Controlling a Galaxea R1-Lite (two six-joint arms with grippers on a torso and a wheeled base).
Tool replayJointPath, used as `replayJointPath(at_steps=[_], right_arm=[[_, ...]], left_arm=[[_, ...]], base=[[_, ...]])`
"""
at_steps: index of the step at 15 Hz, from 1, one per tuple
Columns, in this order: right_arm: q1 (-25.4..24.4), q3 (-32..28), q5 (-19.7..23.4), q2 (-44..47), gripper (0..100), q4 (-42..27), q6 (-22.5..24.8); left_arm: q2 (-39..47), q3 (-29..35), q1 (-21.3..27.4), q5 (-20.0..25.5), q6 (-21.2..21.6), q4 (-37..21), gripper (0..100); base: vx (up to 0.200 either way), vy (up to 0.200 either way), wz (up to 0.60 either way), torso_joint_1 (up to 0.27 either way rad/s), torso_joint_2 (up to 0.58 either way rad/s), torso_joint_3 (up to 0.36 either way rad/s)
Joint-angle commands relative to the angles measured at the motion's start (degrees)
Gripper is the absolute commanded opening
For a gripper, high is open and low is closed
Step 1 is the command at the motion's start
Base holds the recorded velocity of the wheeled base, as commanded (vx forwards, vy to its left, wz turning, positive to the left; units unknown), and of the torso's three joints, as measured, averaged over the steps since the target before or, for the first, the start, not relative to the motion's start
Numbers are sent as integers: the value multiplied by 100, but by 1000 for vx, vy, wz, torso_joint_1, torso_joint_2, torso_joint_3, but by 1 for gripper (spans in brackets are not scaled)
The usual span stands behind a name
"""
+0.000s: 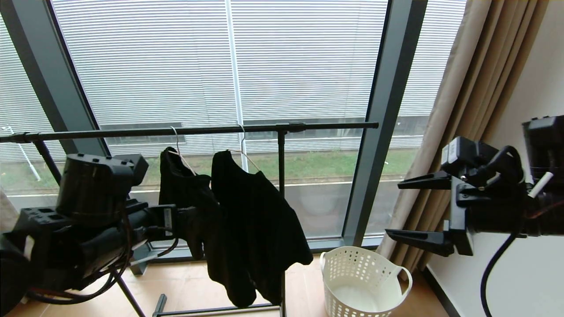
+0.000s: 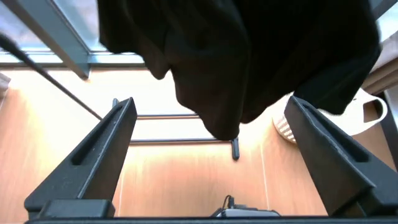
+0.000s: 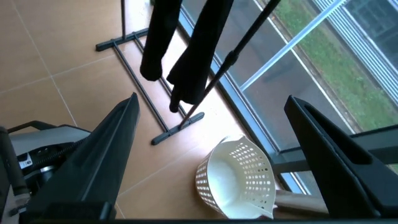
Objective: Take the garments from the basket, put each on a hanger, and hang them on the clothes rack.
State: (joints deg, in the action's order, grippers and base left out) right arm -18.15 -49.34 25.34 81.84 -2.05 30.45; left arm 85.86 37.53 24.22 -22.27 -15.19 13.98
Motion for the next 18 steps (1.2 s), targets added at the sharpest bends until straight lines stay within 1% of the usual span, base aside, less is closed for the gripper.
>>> replayJointPath(at_steps=[1,2,3,4,9,10,11,13,14,15,17,18], right_arm=[[-92,504,-618,-1144,100,3,-470],[-154,609,-777,-1310,100,3,-646],[-215,882,-1128,-1680,100,3,-953],[-215,1110,-1339,-1926,100,11,-1112],[-215,2464,-1937,-3437,100,3,-1569],[-215,2578,-1981,-3569,100,3,-1595],[-206,2894,-2183,-3982,100,-6,-1621],[-171,3123,-2350,-4246,100,-6,-1709],[-162,3299,-2455,-4439,100,3,-2061],[-162,3334,-2464,-4554,100,3,-2281],[-83,3352,-2526,-4659,100,3,-2571],[84,3483,-2763,-4773,100,11,-2579]], left_arm=[[-834,-669,4,4,-19,-1,100],[-939,-783,12,-5,-19,-1,100],[-1203,-1082,12,12,-19,-1,100],[-1449,-1336,12,39,-19,-1,100],[-2785,-2514,39,74,60,-27,100],[-2917,-2593,39,74,95,-27,100],[-3304,-2857,39,74,174,-36,100],[-3567,-3086,39,74,192,-36,100],[-3743,-3305,39,65,192,-36,100],[-3831,-3402,30,65,192,-27,100],[-3998,-3516,30,65,201,-36,100],[-4059,-3639,21,65,192,-27,100]], base=[[0,0,0,0,0,0],[0,0,0,0,0,0],[0,0,0,0,0,0],[0,0,0,0,0,0],[0,0,0,0,0,0],[0,0,0,0,0,0],[0,0,0,0,0,0],[0,0,0,0,0,0],[0,0,0,0,0,0],[0,0,0,0,0,0],[0,0,0,0,0,0],[0,0,0,0,0,0]])
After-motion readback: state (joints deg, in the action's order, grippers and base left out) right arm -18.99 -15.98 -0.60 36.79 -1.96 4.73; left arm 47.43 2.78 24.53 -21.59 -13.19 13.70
